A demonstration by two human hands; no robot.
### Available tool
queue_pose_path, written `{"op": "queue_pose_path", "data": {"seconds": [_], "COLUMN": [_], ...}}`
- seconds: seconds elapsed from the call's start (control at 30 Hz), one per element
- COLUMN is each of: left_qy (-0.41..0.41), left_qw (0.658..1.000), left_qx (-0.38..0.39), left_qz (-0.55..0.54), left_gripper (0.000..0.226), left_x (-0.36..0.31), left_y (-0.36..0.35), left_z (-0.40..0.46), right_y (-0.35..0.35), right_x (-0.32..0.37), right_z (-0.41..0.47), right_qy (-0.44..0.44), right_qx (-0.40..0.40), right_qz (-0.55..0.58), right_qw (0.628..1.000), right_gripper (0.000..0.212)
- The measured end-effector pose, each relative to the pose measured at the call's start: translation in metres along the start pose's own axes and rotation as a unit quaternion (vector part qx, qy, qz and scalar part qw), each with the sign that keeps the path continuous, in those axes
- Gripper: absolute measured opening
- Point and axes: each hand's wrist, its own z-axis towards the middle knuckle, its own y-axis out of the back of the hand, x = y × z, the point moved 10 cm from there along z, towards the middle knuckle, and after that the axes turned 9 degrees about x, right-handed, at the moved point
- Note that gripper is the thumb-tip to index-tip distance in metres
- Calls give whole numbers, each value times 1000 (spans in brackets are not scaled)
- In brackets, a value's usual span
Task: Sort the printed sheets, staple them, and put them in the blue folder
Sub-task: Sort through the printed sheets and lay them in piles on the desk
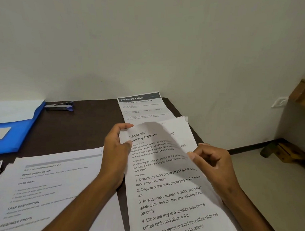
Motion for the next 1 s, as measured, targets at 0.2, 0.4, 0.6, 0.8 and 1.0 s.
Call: {"op": "queue_pose_path", "data": {"seconds": [0.2, 0.4, 0.6, 0.8, 1.0], "left_qy": [-6, -2, 1, 4, -10], "left_qw": [1000, 1000, 1000, 1000, 999], "left_qx": [-14, -2, 5, 1, -20], "left_qz": [24, 14, -4, -1, -37], "left_gripper": [43, 38, 43, 44, 43], "left_x": [-1, 2, 4, 6, 3], "left_y": [3, 1, -1, 0, 7], "left_z": [1, 2, 3, 3, 4], "right_y": [-7, 16, 33, 36, 26], "right_x": [1, -14, -41, -34, -40], "right_z": [-1, -1, -1, -3, -1], "right_qy": [-17, -80, -139, -115, -147], "right_qx": [26, -69, -112, -118, -80], "right_qz": [-56, -56, -73, -65, -43], "right_qw": [998, 993, 981, 984, 985], "right_gripper": [22, 19, 20, 17, 22]}}
